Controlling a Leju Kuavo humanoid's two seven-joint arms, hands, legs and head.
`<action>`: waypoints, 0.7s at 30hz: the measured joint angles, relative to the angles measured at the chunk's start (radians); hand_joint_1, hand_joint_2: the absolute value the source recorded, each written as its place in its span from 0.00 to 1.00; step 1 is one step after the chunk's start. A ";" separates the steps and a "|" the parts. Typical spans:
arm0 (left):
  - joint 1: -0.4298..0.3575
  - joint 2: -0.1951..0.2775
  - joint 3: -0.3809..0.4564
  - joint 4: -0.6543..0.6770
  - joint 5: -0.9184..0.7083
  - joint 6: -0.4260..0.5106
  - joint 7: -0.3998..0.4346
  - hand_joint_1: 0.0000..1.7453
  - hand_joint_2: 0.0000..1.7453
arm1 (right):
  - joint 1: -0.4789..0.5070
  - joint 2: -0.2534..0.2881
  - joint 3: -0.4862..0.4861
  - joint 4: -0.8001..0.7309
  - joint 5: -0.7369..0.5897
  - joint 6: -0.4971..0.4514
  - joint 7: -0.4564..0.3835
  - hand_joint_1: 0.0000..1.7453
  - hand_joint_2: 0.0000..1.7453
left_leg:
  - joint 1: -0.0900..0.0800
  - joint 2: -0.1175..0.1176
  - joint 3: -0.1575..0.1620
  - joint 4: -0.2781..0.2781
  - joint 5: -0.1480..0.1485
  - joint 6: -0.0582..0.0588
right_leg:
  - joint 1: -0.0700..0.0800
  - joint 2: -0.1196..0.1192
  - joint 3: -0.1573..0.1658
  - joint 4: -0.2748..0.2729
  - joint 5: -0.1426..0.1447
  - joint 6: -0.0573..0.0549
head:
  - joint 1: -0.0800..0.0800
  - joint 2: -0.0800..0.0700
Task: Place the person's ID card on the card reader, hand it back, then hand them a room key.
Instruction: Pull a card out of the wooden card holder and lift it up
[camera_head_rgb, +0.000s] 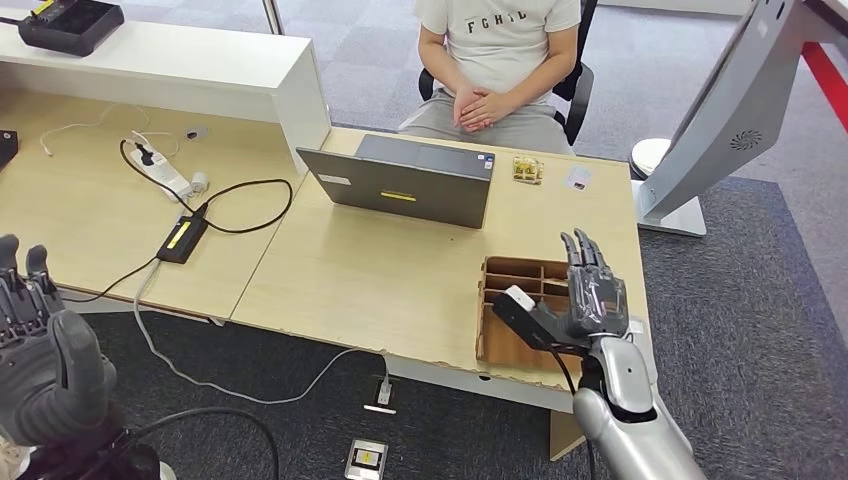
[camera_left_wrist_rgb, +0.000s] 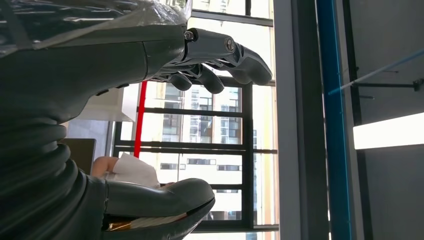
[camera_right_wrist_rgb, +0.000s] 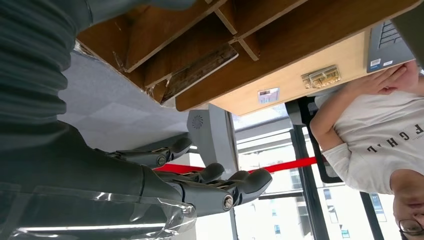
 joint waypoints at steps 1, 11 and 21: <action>0.000 0.000 0.000 0.000 0.000 -0.002 0.000 0.19 1.00 | 0.000 -0.001 0.000 0.005 0.001 -0.002 0.000 0.06 1.00 | 0.000 0.000 0.000 0.000 0.000 0.000 | 0.000 0.000 0.000 0.000 0.000 0.000 | 0.000 0.000; 0.000 0.000 0.000 0.000 0.011 -0.016 0.000 0.19 1.00 | -0.005 -0.012 -0.001 0.033 0.012 -0.014 0.017 0.68 1.00 | 0.000 0.000 0.000 0.000 0.000 0.000 | 0.000 0.000 0.000 0.000 0.000 0.000 | 0.000 0.000; -0.001 0.000 0.000 0.006 0.024 -0.030 0.000 0.19 1.00 | -0.006 -0.027 -0.006 0.034 0.014 -0.010 0.019 0.91 1.00 | 0.000 0.000 0.000 0.000 0.000 0.000 | 0.000 0.000 0.000 0.000 0.000 0.000 | 0.000 0.000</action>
